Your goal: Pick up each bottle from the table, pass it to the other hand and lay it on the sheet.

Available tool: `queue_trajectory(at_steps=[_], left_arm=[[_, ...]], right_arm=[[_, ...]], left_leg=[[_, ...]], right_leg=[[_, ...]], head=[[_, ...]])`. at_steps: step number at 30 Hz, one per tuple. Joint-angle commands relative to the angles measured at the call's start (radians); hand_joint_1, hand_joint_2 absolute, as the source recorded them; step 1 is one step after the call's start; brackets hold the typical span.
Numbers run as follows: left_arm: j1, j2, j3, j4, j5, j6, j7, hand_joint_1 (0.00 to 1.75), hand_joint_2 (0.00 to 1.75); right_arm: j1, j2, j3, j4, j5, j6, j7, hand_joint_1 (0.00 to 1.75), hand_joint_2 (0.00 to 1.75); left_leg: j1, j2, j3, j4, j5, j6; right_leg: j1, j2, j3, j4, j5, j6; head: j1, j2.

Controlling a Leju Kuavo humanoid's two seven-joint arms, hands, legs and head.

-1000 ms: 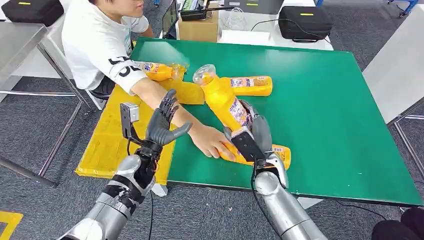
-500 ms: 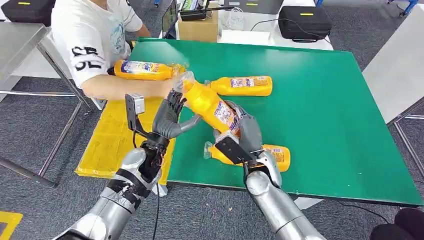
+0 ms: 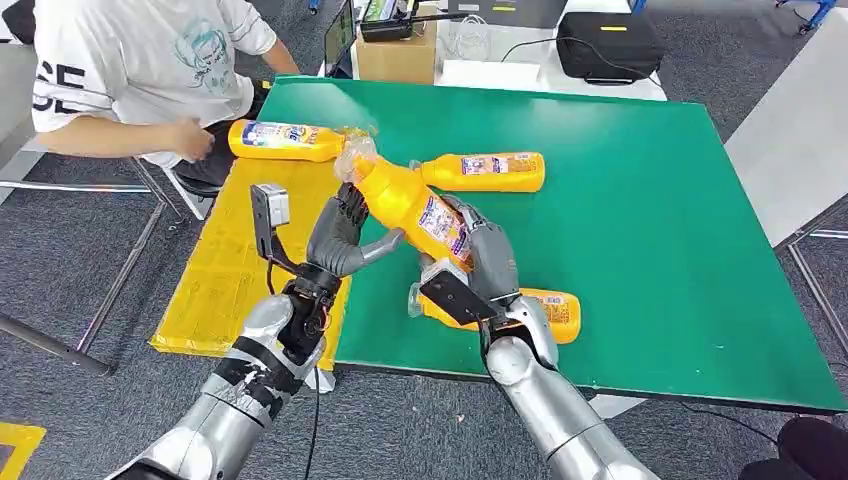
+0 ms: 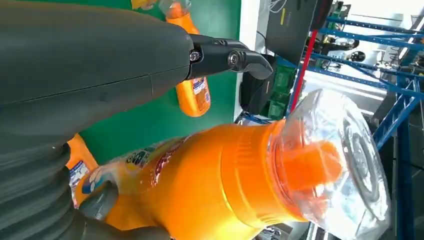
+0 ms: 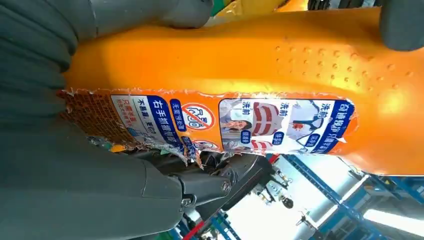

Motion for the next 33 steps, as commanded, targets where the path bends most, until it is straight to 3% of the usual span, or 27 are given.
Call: queue_trajectory(at_steps=[1, 10, 15, 27, 28, 29, 33], left_arm=[[-0.05, 0.017, -0.03, 0.038, 0.002, -0.001, 0.008, 0.0, 1.75], [-0.043, 0.03, -0.04, 0.006, 0.06, -0.048, 0.038, 0.0, 1.75], [-0.018, 0.043, -0.029, -0.026, 0.162, -0.145, 0.073, 0.0, 1.75], [-0.005, 0.047, -0.027, -0.059, 0.173, -0.132, 0.059, 0.0, 1.75], [-0.001, 0.043, -0.018, -0.06, 0.177, -0.127, 0.055, 1.75, 1.75], [0.007, 0.043, -0.009, -0.063, 0.176, -0.12, 0.049, 1.75, 1.75], [0.022, 0.032, 0.018, -0.073, 0.2, -0.111, 0.047, 1.75, 1.75]], right_arm=[[-0.061, -0.001, 0.044, 0.067, 0.0, 0.006, -0.004, 1.75, 1.75], [-0.14, 0.027, 0.066, 0.151, -0.009, 0.029, -0.02, 1.75, 1.75], [-0.173, 0.037, 0.064, 0.198, -0.033, 0.075, -0.026, 1.75, 1.75], [-0.208, 0.062, 0.092, 0.282, -0.015, 0.112, -0.016, 1.75, 1.75], [-0.209, 0.063, 0.096, 0.287, -0.006, 0.106, -0.003, 1.34, 1.75], [-0.205, 0.067, 0.092, 0.289, -0.005, 0.096, 0.004, 0.0, 1.75], [-0.191, 0.066, 0.081, 0.293, -0.023, 0.103, 0.007, 0.0, 1.75]], left_leg=[[0.001, 0.002, 0.003, 0.001, -0.002, -0.001], [0.001, 0.004, 0.003, 0.001, -0.002, -0.001], [0.0, 0.002, 0.002, 0.0, -0.001, -0.001], [0.001, 0.002, 0.005, 0.0, -0.002, -0.002], [0.001, 0.002, 0.005, 0.0, -0.002, -0.002], [0.001, 0.002, 0.004, 0.0, -0.001, -0.001], [0.0, 0.001, 0.002, -0.001, 0.0, -0.001]], right_leg=[[0.001, 0.001, 0.003, 0.0, -0.001, -0.002], [0.001, 0.002, 0.003, 0.001, -0.001, -0.002], [0.0, 0.002, 0.001, 0.0, 0.0, -0.001], [0.001, 0.001, 0.005, 0.0, -0.002, -0.002], [0.001, 0.001, 0.005, 0.0, -0.002, -0.002], [0.001, 0.001, 0.003, 0.0, -0.001, -0.002], [0.0, 0.0, 0.002, -0.001, 0.0, -0.001]], head=[[0.0, 0.0], [0.0, 0.0], [0.0, 0.0], [0.0, 0.0], [0.0, 0.0], [0.0, 0.0], [0.0, 0.0]])
